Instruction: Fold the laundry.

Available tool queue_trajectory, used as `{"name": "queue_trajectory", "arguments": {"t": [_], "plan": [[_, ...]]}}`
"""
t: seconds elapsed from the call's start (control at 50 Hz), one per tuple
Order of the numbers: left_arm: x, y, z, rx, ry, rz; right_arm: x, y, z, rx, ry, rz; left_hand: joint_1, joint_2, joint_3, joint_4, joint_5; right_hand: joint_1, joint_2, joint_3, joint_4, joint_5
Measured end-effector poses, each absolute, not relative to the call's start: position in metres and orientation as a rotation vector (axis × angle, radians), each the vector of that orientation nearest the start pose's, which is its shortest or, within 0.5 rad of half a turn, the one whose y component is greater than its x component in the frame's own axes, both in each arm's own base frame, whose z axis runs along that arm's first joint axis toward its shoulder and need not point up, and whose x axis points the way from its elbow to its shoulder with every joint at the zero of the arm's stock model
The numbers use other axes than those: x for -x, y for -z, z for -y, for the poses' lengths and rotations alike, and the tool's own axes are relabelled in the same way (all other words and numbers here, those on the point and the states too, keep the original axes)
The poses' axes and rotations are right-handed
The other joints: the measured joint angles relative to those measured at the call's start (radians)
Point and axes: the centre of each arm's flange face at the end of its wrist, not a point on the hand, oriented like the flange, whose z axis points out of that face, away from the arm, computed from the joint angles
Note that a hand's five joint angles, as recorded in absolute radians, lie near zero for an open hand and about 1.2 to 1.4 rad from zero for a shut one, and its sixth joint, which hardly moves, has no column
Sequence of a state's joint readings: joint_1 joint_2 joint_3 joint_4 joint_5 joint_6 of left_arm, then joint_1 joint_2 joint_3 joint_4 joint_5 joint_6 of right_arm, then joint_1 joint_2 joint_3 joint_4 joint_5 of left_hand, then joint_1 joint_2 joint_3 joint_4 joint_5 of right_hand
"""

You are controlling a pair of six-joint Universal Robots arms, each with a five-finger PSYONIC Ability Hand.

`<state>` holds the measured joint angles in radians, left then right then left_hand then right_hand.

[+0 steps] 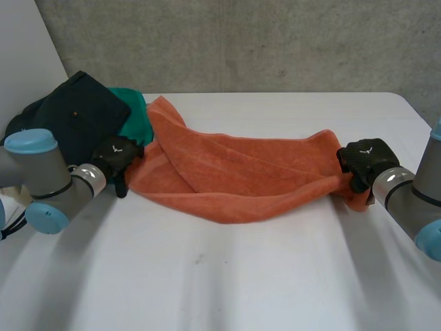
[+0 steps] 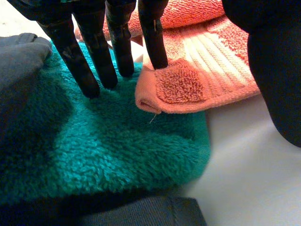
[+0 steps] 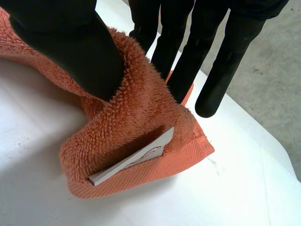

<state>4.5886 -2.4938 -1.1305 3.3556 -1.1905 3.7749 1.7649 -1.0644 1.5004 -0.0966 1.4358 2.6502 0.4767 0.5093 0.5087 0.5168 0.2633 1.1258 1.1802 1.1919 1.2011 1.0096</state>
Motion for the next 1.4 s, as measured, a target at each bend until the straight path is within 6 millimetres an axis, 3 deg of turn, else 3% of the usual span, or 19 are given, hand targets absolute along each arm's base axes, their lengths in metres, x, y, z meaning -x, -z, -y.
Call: {"name": "queue_trajectory", "arguments": {"t": [0.2,0.42,0.56,0.58,0.72,0.88,0.98,1.0,1.04,1.16,1.22,1.28,1.32,1.4], "plan": [[0.228,-0.107,0.426,-1.244,1.982,-2.079,-0.213,-0.158,0.333,1.006,1.828,-2.427,0.028,0.01,0.007,0.008,0.058,0.0,-0.001,0.0,0.0,0.0],[0.235,-0.104,0.43,-1.26,2.002,-2.058,-0.213,-0.151,0.332,1.015,1.803,-2.441,0.096,0.055,0.051,0.054,0.127,0.0,-0.001,0.0,0.0,0.003],[0.239,-0.1,0.431,-1.269,2.005,-2.055,-0.213,-0.151,0.333,1.014,1.802,-2.443,0.424,0.384,0.383,0.362,0.421,0.0,-0.001,0.0,0.0,0.004],[0.239,-0.099,0.431,-1.27,2.004,-2.056,-0.212,-0.151,0.333,1.013,1.803,-2.444,0.649,0.6,0.598,0.595,0.649,0.0,-0.001,0.0,0.0,0.004],[0.245,-0.103,0.423,-1.284,1.997,-2.071,-0.21,-0.158,0.337,0.997,1.833,-2.438,0.666,0.68,0.679,0.68,0.702,0.0,-0.001,0.0,0.0,0.004],[0.241,-0.167,0.395,-1.24,2.045,-2.028,-0.208,-0.19,0.34,0.982,1.91,-2.403,0.666,0.683,0.68,0.68,0.702,0.0,-0.001,0.0,0.0,0.004],[0.226,-0.223,0.368,-1.153,2.091,-1.954,-0.201,-0.228,0.335,1.004,1.94,-2.406,0.666,0.684,0.68,0.68,0.702,0.0,-0.001,0.001,0.0,0.004],[0.22,-0.247,0.354,-1.111,2.12,-1.908,-0.196,-0.246,0.33,1.025,1.942,-2.416,0.666,0.684,0.682,0.68,0.702,0.0,-0.001,0.001,0.0,0.004],[0.213,-0.275,0.336,-1.063,2.164,-1.848,-0.189,-0.269,0.322,1.055,1.948,-2.43,0.666,0.684,0.683,0.68,0.702,0.0,-0.001,0.001,0.0,0.004],[0.202,-0.336,0.284,-0.944,2.319,-1.708,-0.173,-0.324,0.293,1.186,1.997,-2.439,0.666,0.685,0.684,0.681,0.702,0.0,-0.001,0.002,0.0,0.004],[0.199,-0.347,0.267,-0.915,2.364,-1.699,-0.17,-0.335,0.282,1.267,2.004,-2.434,0.666,0.686,0.684,0.681,0.702,0.0,-0.001,0.001,0.0,0.004],[0.198,-0.344,0.26,-0.907,2.367,-1.739,-0.167,-0.337,0.273,1.383,1.969,-2.438,0.666,0.686,0.684,0.681,0.702,0.0,-0.001,0.002,0.0,0.004],[0.199,-0.332,0.263,-0.915,2.337,-1.795,-0.166,-0.332,0.273,1.419,1.931,-2.451,0.666,0.686,0.684,0.681,0.702,0.0,-0.001,0.002,0.0,0.004],[0.204,-0.29,0.282,-0.967,2.216,-1.953,-0.164,-0.303,0.285,1.458,1.78,-2.51,0.666,0.686,0.684,0.681,0.702,0.0,-0.001,0.002,0.0,0.004]]}}
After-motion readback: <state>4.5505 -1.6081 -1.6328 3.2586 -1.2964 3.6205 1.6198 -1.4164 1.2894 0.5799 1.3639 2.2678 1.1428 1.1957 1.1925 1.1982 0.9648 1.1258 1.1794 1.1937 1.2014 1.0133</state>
